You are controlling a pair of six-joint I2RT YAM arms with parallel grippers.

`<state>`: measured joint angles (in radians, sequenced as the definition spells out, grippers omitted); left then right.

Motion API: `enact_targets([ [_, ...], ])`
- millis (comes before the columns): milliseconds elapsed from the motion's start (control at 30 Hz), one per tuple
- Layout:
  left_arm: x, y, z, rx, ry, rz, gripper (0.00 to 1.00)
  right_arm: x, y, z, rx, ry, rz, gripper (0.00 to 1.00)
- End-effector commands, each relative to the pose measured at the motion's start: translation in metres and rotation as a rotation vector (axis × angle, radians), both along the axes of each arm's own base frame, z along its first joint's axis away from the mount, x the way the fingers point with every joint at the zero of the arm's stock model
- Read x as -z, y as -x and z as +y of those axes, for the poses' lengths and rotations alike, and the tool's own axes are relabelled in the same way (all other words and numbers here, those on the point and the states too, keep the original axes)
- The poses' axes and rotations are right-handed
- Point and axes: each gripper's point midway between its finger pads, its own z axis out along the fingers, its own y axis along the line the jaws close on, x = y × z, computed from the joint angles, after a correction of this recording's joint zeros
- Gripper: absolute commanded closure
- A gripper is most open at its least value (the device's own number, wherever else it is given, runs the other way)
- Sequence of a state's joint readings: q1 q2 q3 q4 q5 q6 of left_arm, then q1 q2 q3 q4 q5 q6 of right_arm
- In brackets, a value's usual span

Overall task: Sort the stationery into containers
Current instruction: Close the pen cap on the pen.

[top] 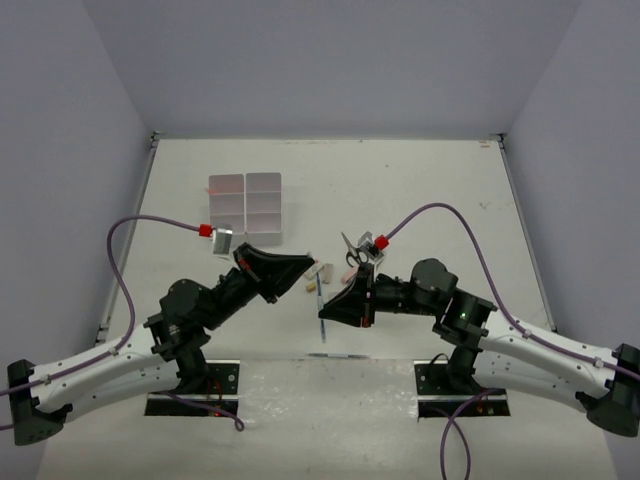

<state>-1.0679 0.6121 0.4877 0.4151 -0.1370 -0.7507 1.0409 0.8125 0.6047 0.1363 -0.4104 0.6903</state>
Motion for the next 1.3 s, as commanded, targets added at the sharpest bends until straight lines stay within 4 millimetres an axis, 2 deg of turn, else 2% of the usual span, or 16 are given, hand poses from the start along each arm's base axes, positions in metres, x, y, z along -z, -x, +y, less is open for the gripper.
enact_targets([
  [0, -0.006, 0.004, -0.003, 0.026, 0.031, -0.023, 1.00, -0.017, -0.004, 0.002, 0.014, -0.021, -0.040, 1.00],
  [167, 0.001, 0.003, -0.001, 0.016, 0.026, -0.015, 1.00, -0.020, -0.004, 0.002, 0.015, -0.018, -0.046, 1.00],
  [767, -0.003, 0.007, -0.001, 0.033, 0.037, -0.023, 1.00, -0.024, -0.011, 0.004, 0.040, 0.004, -0.062, 1.00],
  [1267, 0.014, 0.013, -0.018, 0.109, -0.048, -0.011, 1.00, -0.033, -0.018, -0.004, 0.079, 0.042, -0.114, 1.00],
])
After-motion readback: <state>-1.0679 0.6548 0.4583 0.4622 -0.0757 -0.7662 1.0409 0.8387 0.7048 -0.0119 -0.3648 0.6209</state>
